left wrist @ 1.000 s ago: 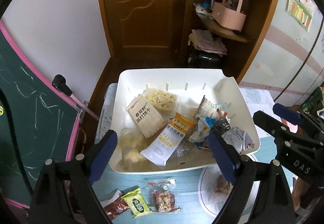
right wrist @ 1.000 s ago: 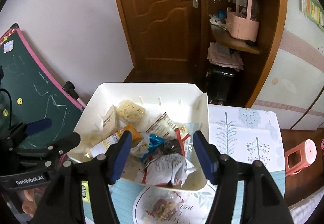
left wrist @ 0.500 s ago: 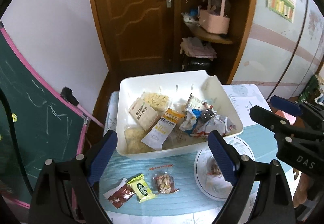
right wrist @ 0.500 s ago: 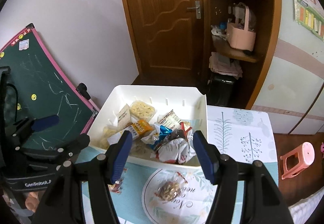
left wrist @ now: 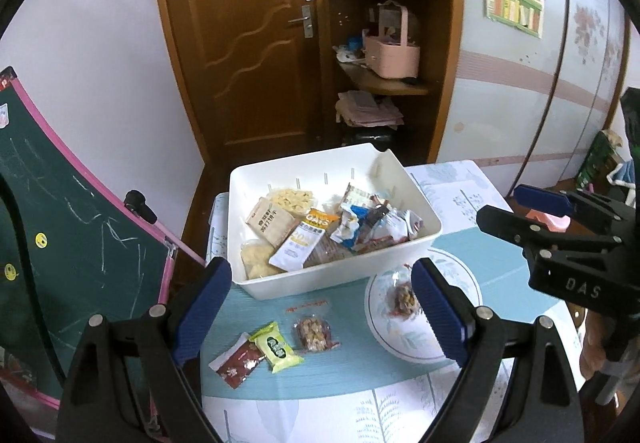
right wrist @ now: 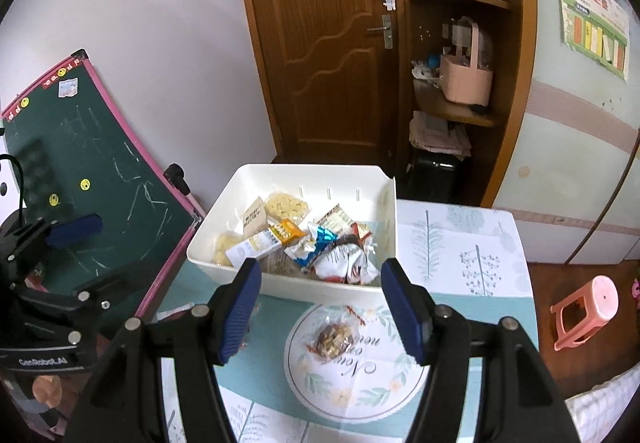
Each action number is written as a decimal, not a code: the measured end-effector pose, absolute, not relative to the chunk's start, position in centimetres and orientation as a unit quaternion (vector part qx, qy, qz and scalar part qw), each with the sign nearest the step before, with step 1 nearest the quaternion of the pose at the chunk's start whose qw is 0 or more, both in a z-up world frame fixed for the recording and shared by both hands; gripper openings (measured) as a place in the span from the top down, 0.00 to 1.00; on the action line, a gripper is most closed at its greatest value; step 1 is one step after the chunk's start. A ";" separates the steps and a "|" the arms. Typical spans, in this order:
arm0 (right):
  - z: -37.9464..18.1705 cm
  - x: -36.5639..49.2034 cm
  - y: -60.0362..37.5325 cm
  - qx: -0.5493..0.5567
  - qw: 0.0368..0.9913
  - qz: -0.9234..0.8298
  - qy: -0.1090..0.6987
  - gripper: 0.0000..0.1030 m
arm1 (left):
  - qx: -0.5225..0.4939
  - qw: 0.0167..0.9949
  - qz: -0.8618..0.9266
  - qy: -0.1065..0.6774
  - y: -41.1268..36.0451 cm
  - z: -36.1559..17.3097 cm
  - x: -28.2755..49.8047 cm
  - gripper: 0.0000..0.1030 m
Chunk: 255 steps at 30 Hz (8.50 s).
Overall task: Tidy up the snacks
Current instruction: 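Move both tools back toward the clear bags of nut clusters, then grasp a clear nut-cluster bag with the left tool while the right tool grasps another, then carry both nut-cluster bags over the white tray and release them inside, then move both tools back toward the brown pack and yellow-green pack, then grasp the brown pack with the left tool while the right tool grasps the yellow-green pack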
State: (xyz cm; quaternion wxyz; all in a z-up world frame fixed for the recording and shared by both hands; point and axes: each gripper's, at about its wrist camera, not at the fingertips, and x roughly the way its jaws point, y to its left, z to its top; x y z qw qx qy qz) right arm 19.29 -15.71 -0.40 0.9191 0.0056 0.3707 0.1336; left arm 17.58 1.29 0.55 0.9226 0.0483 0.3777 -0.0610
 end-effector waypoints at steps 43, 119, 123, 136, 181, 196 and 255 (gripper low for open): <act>-21.6 25.0 -14.9 0.036 0.860 0.103 0.499 0.39 | 0.032 0.867 0.026 0.497 1.6 -22.5 24.8 0.24; 6.0 31.9 -11.9 -0.039 0.949 0.116 0.289 0.56 | 0.047 0.932 0.038 0.356 4.2 3.4 34.5 0.50; 2.8 35.2 -12.6 -0.030 0.942 0.100 0.320 0.56 | 0.046 0.923 0.038 0.380 4.2 0.3 37.2 0.50; -2.8 39.6 -13.6 0.009 0.924 0.092 0.371 0.31 | 0.011 0.908 0.037 0.417 4.2 -4.6 41.1 0.13; 0.5 20.1 -9.0 -0.049 0.927 0.167 0.333 0.31 | 0.077 0.916 -0.004 0.394 9.9 -2.1 20.2 0.11; -12.6 20.6 -3.1 -0.012 0.869 0.192 0.456 0.31 | 0.131 0.861 -0.039 0.491 14.8 -16.8 17.5 0.11; -16.4 17.7 -6.4 -0.038 0.855 0.207 0.474 0.64 | 0.105 0.841 -0.150 0.509 6.0 -15.0 17.9 0.65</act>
